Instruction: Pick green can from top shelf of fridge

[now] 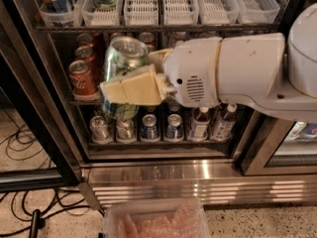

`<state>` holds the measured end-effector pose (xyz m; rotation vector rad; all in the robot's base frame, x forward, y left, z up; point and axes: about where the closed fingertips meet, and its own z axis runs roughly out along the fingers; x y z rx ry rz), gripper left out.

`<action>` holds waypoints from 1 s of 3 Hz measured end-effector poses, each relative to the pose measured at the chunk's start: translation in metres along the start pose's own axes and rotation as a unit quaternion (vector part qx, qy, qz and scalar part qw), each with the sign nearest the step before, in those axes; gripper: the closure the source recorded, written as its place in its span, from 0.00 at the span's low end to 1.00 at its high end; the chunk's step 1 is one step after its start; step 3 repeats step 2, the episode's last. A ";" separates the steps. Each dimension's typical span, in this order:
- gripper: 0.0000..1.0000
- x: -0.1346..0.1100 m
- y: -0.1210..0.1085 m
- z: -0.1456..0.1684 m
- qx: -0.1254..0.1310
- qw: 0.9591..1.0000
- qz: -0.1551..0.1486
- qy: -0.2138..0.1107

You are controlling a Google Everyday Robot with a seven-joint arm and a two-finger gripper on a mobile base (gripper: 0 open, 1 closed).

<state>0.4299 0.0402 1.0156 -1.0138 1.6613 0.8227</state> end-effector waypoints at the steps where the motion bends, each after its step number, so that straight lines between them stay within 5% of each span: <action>1: 1.00 0.004 0.015 0.001 -0.031 1.000 0.001 0.007; 3: 1.00 0.004 0.015 0.001 -0.031 1.000 0.001 0.007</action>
Offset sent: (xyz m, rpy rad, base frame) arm -0.0143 0.0060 -0.0034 -0.0028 0.0219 0.0589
